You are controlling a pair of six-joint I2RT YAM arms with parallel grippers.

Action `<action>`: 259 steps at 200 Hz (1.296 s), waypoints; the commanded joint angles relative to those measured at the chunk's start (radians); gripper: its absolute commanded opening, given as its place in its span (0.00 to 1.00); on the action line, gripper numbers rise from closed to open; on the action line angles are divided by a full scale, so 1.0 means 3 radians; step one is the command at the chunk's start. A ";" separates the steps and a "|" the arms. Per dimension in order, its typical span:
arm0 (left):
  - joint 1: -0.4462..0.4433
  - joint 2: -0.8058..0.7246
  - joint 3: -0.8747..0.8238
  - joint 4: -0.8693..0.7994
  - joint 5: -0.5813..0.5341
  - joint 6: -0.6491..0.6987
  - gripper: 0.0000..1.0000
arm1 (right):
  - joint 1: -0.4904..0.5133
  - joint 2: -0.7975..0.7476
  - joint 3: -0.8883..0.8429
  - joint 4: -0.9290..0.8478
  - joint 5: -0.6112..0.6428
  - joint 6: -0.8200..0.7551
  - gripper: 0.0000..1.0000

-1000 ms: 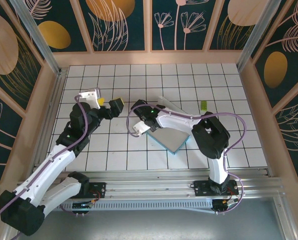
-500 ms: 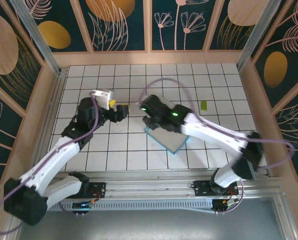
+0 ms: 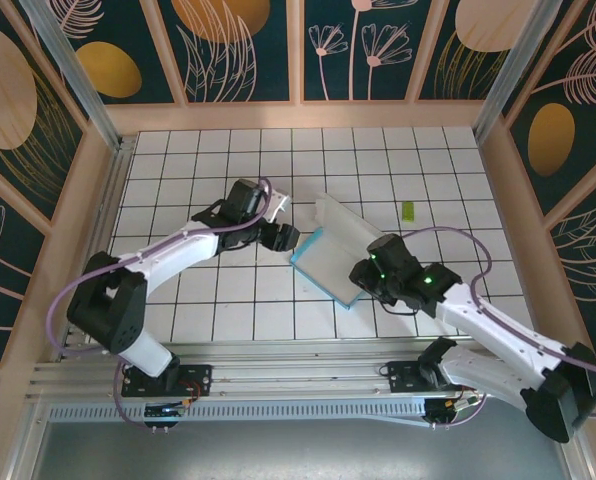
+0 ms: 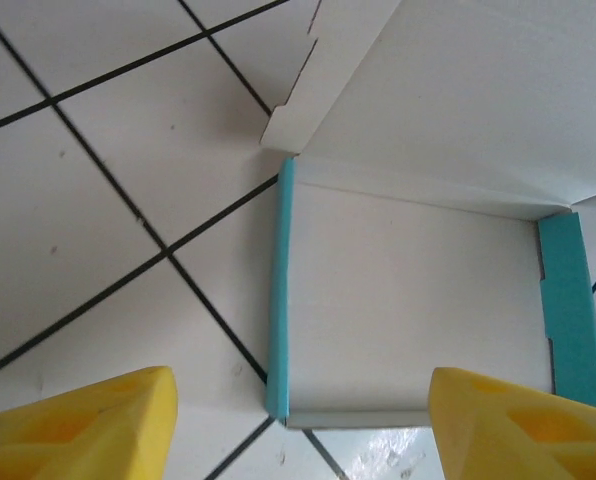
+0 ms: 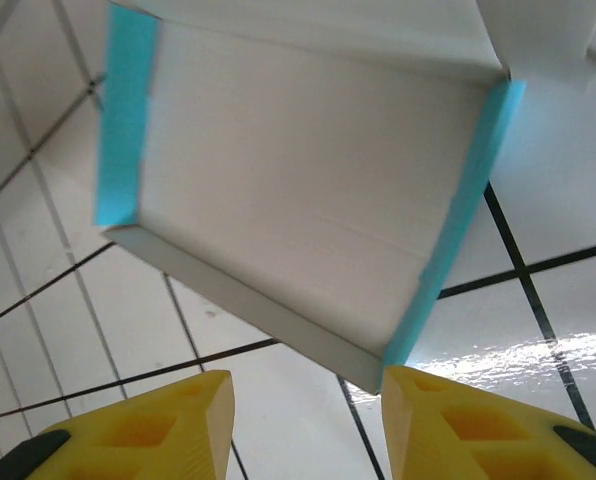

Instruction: Fold the paper box

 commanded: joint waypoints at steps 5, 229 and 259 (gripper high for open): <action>-0.0057 0.0302 0.0265 -0.0027 -0.0088 0.0194 0.68 | -0.0106 0.0185 -0.0086 0.0378 -0.0086 0.0217 0.45; -0.0288 0.1160 0.0292 0.0425 -0.0304 -0.0075 0.39 | 0.0159 0.0109 -0.0379 0.0183 0.0670 0.0701 0.69; -0.0306 0.1115 0.0241 0.0430 -0.0458 -0.0095 0.32 | 0.0262 0.0327 -0.0440 0.0471 0.0890 0.0840 0.62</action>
